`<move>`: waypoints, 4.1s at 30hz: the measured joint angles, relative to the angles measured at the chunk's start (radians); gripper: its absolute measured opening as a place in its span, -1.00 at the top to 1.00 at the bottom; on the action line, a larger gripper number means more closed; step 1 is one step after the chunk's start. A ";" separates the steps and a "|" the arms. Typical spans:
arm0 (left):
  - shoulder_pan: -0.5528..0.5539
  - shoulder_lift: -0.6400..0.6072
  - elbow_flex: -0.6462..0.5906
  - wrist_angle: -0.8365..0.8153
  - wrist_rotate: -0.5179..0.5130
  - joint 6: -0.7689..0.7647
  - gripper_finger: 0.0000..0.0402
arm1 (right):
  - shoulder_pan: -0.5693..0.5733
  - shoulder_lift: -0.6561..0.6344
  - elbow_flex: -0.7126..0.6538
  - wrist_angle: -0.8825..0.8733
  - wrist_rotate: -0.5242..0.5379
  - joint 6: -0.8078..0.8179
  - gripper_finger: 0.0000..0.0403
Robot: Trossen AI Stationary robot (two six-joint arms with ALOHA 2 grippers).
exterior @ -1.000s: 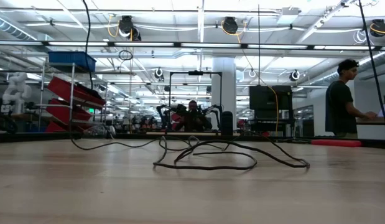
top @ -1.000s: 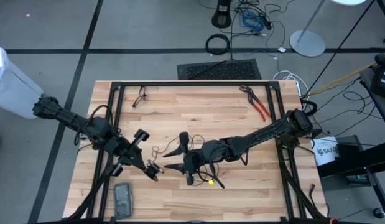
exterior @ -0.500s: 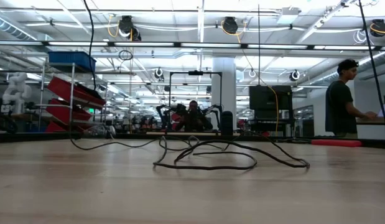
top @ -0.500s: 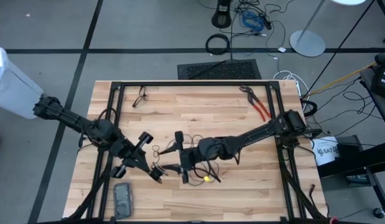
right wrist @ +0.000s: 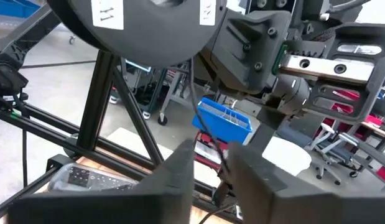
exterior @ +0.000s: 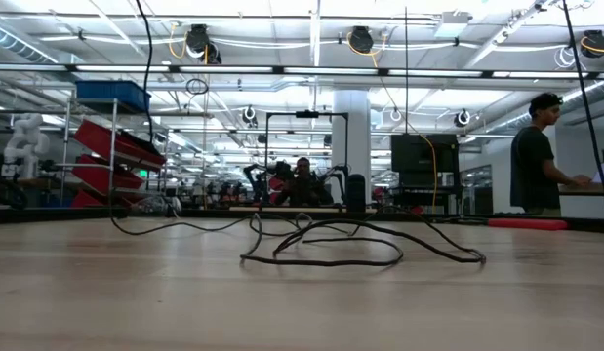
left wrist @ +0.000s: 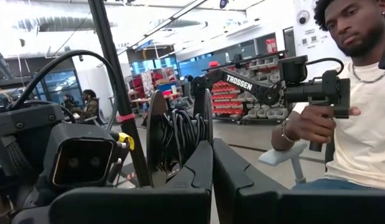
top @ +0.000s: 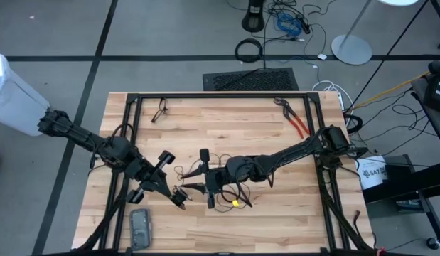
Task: Coil cords
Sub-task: Uncoil the black cable wire from the spool
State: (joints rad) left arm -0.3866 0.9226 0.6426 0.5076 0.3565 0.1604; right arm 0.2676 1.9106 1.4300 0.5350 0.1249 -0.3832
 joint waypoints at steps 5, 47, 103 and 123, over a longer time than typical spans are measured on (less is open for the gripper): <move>0.000 0.000 0.000 -0.005 0.000 -0.018 1.00 | 0.000 -0.001 0.000 -0.005 0.030 -0.016 0.96; 0.000 -0.167 0.000 -0.241 -0.038 0.092 1.00 | 0.208 -0.295 0.002 -0.470 0.236 -0.121 1.00; 0.021 0.130 0.079 -0.282 -0.156 0.066 1.00 | 0.263 -0.399 0.001 -0.425 0.436 -0.035 1.00; -0.080 -0.246 0.079 -0.500 -0.465 0.129 1.00 | 0.265 -0.418 0.001 -0.659 0.421 0.143 1.00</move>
State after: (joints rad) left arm -0.4667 0.6767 0.7213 0.0071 -0.1085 0.2895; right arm 0.5327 1.4929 1.4314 -0.1236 0.5461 -0.2397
